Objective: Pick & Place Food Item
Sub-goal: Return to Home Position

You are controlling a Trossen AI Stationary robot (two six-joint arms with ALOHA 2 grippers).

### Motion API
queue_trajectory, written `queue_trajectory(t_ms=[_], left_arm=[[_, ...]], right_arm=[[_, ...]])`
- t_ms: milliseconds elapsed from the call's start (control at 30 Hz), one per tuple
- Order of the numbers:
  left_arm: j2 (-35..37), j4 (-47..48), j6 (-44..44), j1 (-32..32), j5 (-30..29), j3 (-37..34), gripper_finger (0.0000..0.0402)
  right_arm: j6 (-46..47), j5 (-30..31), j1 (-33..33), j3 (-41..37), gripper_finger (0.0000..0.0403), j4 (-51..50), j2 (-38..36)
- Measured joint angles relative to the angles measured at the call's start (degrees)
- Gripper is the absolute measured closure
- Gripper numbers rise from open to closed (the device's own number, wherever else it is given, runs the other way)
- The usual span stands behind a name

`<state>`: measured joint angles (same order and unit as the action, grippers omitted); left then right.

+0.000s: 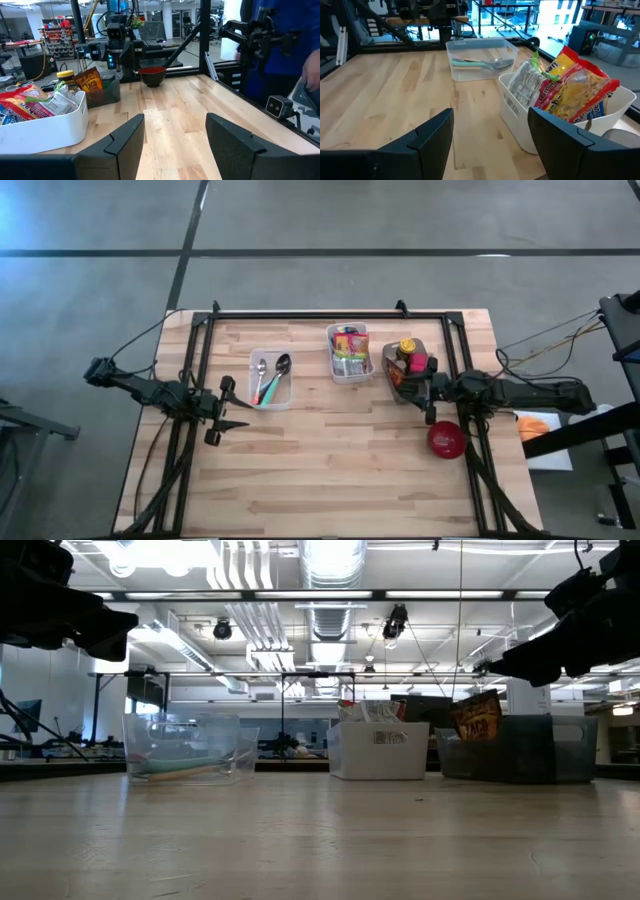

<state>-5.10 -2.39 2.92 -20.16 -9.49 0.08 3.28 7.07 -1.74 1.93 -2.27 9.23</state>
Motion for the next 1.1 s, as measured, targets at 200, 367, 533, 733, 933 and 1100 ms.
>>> queue_trajectory(t_ms=[200, 367, 533, 733, 933, 1100], left_arm=[[0.0, 0.0, 0.0, 0.0, 0.0, 0.0, 0.0188], [0.0, 0.0, 0.0, 0.0, 0.0, 0.0, 0.0188], [0.0, 0.0, 0.0, 0.0, 0.0, 0.0, 0.0188], [0.0, 0.0, 0.0, 0.0, 0.0, 0.0, 0.0187], [0.0, 0.0, 0.0, 0.0, 0.0, 0.0, 0.0187], [0.0, 0.0, 0.0, 0.0, 0.0, 0.0, 0.0187]], right_arm=[[-1.8, 0.0, 0.0, 0.0, 0.0149, -0.1, -0.1], [-1.8, 0.0, 0.0, 0.0, 0.0149, -0.1, -0.1], [-1.8, 0.0, 0.0, 0.0, 0.0149, -0.1, -0.1], [-1.8, 0.0, 0.0, 0.0, 0.0149, -0.1, -0.1], [-1.8, 0.0, 0.0, 0.0, 0.0149, -0.1, -0.1], [-1.8, 0.0, 0.0, 0.1, 0.0149, -0.1, -0.1]])
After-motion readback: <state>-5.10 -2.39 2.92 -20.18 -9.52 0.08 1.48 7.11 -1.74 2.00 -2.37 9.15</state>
